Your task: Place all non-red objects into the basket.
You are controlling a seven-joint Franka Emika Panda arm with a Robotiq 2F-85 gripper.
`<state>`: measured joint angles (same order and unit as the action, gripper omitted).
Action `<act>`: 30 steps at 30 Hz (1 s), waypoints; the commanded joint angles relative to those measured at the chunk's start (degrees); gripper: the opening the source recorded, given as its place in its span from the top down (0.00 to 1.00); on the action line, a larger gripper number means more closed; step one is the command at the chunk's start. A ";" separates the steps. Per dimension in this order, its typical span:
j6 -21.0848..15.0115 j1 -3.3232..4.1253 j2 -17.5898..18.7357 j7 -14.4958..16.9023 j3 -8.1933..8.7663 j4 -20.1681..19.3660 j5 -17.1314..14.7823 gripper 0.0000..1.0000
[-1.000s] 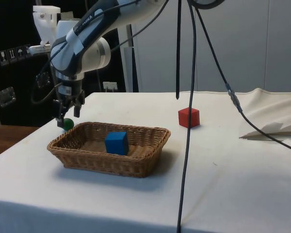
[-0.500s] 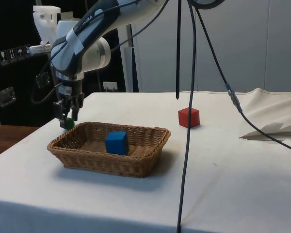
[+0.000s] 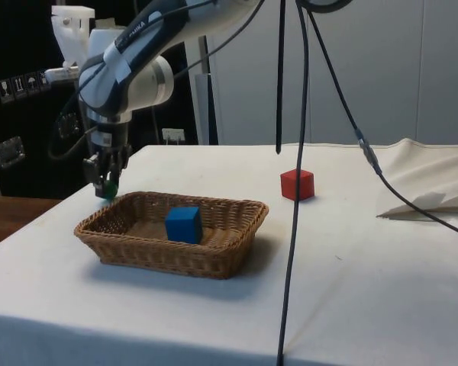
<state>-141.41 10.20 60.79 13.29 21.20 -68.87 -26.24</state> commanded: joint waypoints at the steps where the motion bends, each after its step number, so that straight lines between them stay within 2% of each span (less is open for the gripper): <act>1: 0.86 0.29 -1.38 -0.06 0.34 -0.63 0.17 1.00; 10: 2.01 1.26 -7.39 -0.23 0.92 -5.96 0.00 1.00; 11: 2.06 0.86 -6.07 0.00 0.63 -4.53 0.00 1.00; 13: 2.12 1.55 -8.77 -0.29 0.97 -7.33 0.11 1.00; 16: 2.41 2.01 -10.54 -0.57 1.03 -8.94 0.29 1.00; 19: 3.27 2.58 -11.92 -1.26 1.09 -9.51 0.80 1.00; 20: 2.86 2.18 -11.86 -0.63 0.63 -9.51 0.46 1.00; 21: 3.67 2.69 -12.03 -1.49 1.09 -9.40 0.97 1.00; 28: 6.47 3.78 -13.75 -3.27 1.20 -9.00 2.41 1.00; 29: 5.61 3.15 -13.24 -2.46 0.69 -8.65 1.83 1.00; 30: 6.82 3.90 -13.98 -3.50 1.15 -9.00 2.64 1.00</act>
<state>-135.28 13.52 47.27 10.54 21.89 -77.52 -24.18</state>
